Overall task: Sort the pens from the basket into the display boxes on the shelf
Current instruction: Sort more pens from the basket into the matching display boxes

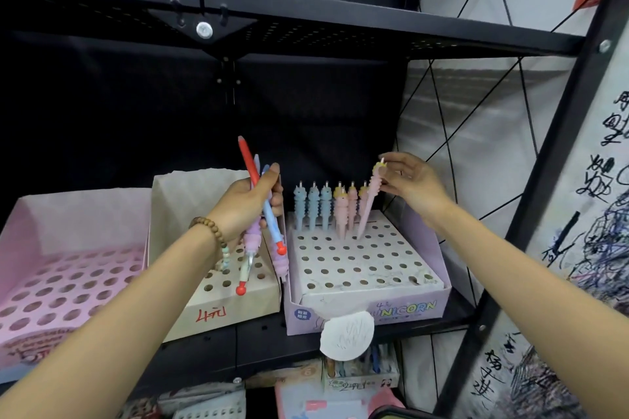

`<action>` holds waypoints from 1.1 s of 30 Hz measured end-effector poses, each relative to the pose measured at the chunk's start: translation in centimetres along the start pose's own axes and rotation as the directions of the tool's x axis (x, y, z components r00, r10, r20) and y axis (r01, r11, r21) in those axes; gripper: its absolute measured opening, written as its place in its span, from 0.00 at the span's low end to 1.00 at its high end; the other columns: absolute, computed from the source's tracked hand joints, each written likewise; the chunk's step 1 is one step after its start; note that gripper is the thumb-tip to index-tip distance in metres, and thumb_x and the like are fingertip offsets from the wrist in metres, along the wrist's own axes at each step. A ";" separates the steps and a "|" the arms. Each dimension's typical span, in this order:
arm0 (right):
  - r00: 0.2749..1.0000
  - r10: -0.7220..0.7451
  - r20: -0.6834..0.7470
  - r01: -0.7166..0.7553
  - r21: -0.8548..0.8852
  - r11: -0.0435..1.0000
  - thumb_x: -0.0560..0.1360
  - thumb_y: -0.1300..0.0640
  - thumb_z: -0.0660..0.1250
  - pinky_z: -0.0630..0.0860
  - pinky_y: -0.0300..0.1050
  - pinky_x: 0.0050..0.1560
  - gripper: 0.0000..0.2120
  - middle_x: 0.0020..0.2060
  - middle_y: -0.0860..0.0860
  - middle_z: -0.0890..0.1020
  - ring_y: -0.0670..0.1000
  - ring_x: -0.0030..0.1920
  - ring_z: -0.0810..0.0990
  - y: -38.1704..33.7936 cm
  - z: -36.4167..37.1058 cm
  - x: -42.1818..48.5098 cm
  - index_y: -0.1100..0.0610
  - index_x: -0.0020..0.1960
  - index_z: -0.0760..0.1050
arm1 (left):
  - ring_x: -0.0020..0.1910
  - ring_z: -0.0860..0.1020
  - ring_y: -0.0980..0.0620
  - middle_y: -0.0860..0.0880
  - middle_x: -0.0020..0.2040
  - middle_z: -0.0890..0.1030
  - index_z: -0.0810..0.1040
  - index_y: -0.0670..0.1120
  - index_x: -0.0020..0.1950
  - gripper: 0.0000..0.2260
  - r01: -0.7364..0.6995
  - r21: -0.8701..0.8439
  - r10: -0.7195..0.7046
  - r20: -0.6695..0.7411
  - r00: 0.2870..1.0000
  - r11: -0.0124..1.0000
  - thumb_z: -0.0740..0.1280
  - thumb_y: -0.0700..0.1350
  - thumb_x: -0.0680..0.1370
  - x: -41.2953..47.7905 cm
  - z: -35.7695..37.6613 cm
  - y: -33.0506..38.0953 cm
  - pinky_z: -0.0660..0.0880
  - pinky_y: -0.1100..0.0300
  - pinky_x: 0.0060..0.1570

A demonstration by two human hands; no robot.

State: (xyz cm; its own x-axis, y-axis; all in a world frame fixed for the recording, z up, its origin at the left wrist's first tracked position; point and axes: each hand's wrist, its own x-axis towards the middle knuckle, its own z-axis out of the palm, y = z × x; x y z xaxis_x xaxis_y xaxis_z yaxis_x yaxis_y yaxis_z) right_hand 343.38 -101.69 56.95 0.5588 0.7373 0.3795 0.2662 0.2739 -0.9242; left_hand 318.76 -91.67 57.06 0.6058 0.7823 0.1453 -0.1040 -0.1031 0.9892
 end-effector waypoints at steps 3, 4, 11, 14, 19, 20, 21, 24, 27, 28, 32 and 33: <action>0.999 -0.038 0.011 0.038 -0.025 0.999 0.76 0.64 0.67 0.80 0.37 0.47 0.09 0.48 0.52 0.82 0.46 0.47 0.82 0.7 0.8 0.5 0.52 0.52 0.76 | 0.21 0.69 0.58 0.54 0.23 0.69 0.70 0.45 0.38 0.16 0.011 -0.018 -0.011 -0.022 1.000 1.000 0.60 0.54 0.80 0.1 0.0 0.1 0.66 0.68 0.20; 0.999 -0.043 0.014 0.044 -0.050 0.998 0.76 0.63 0.67 0.80 0.36 0.46 0.09 0.49 0.52 0.82 0.45 0.46 0.82 0.8 1.0 0.6 0.52 0.52 0.76 | 0.21 0.69 0.58 0.54 0.23 0.69 0.70 0.45 0.38 0.16 0.014 -0.019 -0.015 -0.031 0.999 1.000 0.60 0.55 0.80 0.1 -0.1 0.1 0.66 0.68 0.20; 0.997 -0.065 0.030 0.068 -0.113 0.991 0.76 0.65 0.66 0.79 0.33 0.42 0.09 0.46 0.50 0.80 0.44 0.44 0.81 0.9 1.3 1.3 0.57 0.56 0.76 | 0.21 0.70 0.58 0.54 0.23 0.70 0.69 0.45 0.39 0.16 0.036 -0.054 -0.039 -0.068 0.997 0.998 0.60 0.55 0.79 0.0 -0.6 -0.2 0.65 0.69 0.19; 0.995 0.002 0.099 0.012 -0.147 0.989 0.76 0.65 0.66 0.80 0.36 0.45 0.10 0.47 0.51 0.81 0.47 0.45 0.82 1.7 1.3 0.9 0.58 0.56 0.76 | 0.21 0.69 0.59 0.54 0.23 0.70 0.69 0.45 0.38 0.16 0.033 -0.072 -0.039 -0.085 0.996 0.997 0.60 0.55 0.79 0.0 -0.5 -0.1 0.65 0.69 0.19; 0.981 0.099 0.166 -0.061 -0.224 0.973 0.76 0.65 0.66 0.81 0.38 0.44 0.09 0.51 0.57 0.81 0.53 0.47 0.82 3.2 1.6 0.1 0.57 0.54 0.76 | 0.22 0.70 0.59 0.54 0.23 0.70 0.69 0.45 0.40 0.15 0.018 -0.080 -0.025 -0.089 0.996 0.997 0.60 0.55 0.79 -0.2 -0.3 0.4 0.65 0.69 0.19; 0.978 0.128 0.167 -0.091 -0.214 0.973 0.76 0.66 0.65 0.81 0.40 0.46 0.08 0.52 0.59 0.81 0.55 0.49 0.82 3.5 1.7 -0.1 0.58 0.55 0.76 | 0.22 0.70 0.59 0.54 0.23 0.70 0.69 0.45 0.40 0.15 0.018 -0.077 -0.025 -0.090 0.996 0.997 0.60 0.55 0.80 -0.3 -0.3 0.4 0.65 0.68 0.19; 0.976 0.148 0.160 -0.113 -0.207 0.972 0.77 0.66 0.65 0.81 0.42 0.49 0.09 0.54 0.61 0.80 0.56 0.49 0.81 3.8 1.8 -0.3 0.58 0.55 0.75 | 0.23 0.70 0.58 0.54 0.24 0.70 0.69 0.45 0.40 0.15 0.018 -0.077 -0.025 -0.091 0.996 0.997 0.60 0.55 0.80 -0.5 -0.3 0.5 0.65 0.68 0.19; 0.989 0.098 0.111 -0.059 -0.311 0.948 0.76 0.64 0.66 0.78 0.46 0.56 0.11 0.55 0.59 0.80 0.54 0.54 0.80 3.2 1.9 -1.0 0.59 0.59 0.75 | 0.23 0.69 0.58 0.53 0.24 0.69 0.68 0.45 0.39 0.15 0.014 -0.135 -0.026 -0.086 0.996 0.991 0.59 0.54 0.80 -1.0 -0.6 0.7 0.65 0.68 0.19; 0.995 -0.100 0.004 0.094 -0.373 0.923 0.77 0.59 0.66 0.73 0.34 0.53 0.12 0.53 0.48 0.80 0.46 0.53 0.77 0.9 3.1 -2.9 0.52 0.60 0.75 | 0.22 0.68 0.58 0.53 0.25 0.68 0.66 0.46 0.38 0.15 0.009 -0.275 -0.030 -0.071 0.997 0.961 0.59 0.54 0.80 -1.6 -0.9 0.8 0.65 0.68 0.20; 0.993 -0.115 0.026 0.117 -0.321 0.940 0.77 0.57 0.65 0.74 0.34 0.53 0.09 0.52 0.48 0.80 0.44 0.52 0.78 -0.1 4.0 -3.9 0.50 0.57 0.75 | 0.23 0.67 0.58 0.53 0.25 0.67 0.66 0.47 0.37 0.15 0.008 -0.333 -0.031 -0.064 0.997 0.943 0.59 0.54 0.80 -1.8 -0.9 0.7 0.65 0.68 0.20; 0.878 0.181 0.443 -0.151 -0.101 0.983 0.79 0.46 0.59 0.80 0.39 0.47 0.13 0.51 0.50 0.83 0.47 0.49 0.83 -1.9 7.9 -8.6 0.51 0.56 0.77 | 0.26 0.65 0.57 0.54 0.26 0.65 0.64 0.48 0.35 0.17 -0.012 -0.446 -0.022 -0.072 0.997 0.895 0.59 0.55 0.80 -2.5 -0.4 0.1 0.65 0.68 0.22; 0.823 0.247 0.512 -0.239 -0.082 0.967 0.78 0.45 0.59 0.80 0.41 0.47 0.16 0.51 0.50 0.83 0.49 0.49 0.83 -2.0 8.4 -9.3 0.52 0.59 0.76 | 0.26 0.66 0.58 0.54 0.26 0.66 0.64 0.47 0.35 0.17 -0.024 -0.475 -0.018 -0.084 0.996 0.880 0.59 0.54 0.80 -2.7 -0.4 0.0 0.66 0.67 0.22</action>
State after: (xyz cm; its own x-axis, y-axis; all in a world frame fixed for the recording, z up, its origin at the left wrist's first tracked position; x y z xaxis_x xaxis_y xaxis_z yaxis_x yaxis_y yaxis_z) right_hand 331.09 -103.92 54.91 0.1232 0.9904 0.0619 0.1887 0.0378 -0.9813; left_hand 316.79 -93.54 56.70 0.5395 0.8327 0.1249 -0.4804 0.1826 0.8579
